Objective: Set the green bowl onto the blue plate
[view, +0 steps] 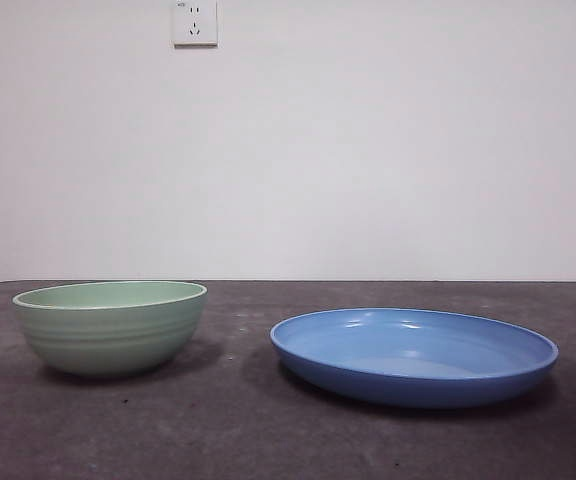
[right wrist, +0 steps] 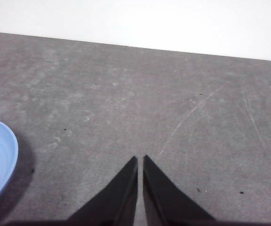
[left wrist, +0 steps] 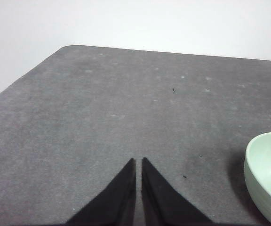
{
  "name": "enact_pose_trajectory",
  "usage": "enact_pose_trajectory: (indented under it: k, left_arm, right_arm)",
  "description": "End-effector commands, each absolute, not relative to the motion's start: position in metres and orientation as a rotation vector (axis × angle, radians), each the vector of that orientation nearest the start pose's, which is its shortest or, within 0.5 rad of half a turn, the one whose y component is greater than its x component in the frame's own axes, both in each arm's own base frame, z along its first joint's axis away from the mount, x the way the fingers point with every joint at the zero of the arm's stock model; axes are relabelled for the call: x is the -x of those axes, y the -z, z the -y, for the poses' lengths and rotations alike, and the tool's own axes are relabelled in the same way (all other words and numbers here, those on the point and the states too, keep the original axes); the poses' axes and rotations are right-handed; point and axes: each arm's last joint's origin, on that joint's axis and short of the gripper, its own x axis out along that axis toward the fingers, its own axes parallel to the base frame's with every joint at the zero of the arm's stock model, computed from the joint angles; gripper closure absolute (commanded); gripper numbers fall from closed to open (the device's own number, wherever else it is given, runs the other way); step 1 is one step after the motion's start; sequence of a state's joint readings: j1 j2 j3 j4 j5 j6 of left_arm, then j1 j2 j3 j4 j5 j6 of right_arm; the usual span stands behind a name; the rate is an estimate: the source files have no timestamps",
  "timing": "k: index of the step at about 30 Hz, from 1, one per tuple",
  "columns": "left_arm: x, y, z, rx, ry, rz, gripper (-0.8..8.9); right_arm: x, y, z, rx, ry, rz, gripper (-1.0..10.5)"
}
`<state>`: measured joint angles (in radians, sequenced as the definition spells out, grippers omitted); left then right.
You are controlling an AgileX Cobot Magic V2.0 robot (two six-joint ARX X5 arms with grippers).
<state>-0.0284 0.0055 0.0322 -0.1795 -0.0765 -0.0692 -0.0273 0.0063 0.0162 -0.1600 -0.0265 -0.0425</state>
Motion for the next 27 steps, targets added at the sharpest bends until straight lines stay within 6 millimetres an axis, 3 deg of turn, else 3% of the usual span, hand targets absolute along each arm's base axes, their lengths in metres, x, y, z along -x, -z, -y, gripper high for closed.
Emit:
enact_pose_trajectory:
  k: [1, 8, 13, 20, 27]
  left_arm:
    - [-0.096, -0.149, 0.001, 0.063, -0.055, -0.175, 7.94]
    - [-0.095, -0.158, 0.001, 0.121, -0.056, -0.121, 7.94]
    - [-0.090, -0.188, 0.001, 0.220, -0.041, -0.044, 7.94]
    - [-0.080, -0.258, 0.004, 0.252, 0.010, 0.001, 7.94]
    - [-0.079, -0.355, 0.007, 0.252, 0.137, 0.068, 7.94]
  right_arm:
    - [-0.096, -0.153, 0.002, -0.029, 0.001, -0.142, 9.3]
    - [-0.095, -0.160, 0.000, -0.158, -0.071, -0.127, 9.3]
    - [-0.088, -0.195, -0.001, -0.295, -0.073, -0.030, 9.3]
    - [-0.072, -0.275, -0.001, -0.336, -0.095, 0.034, 9.3]
    - [-0.072, -0.344, -0.005, -0.342, -0.200, -0.065, 9.3]
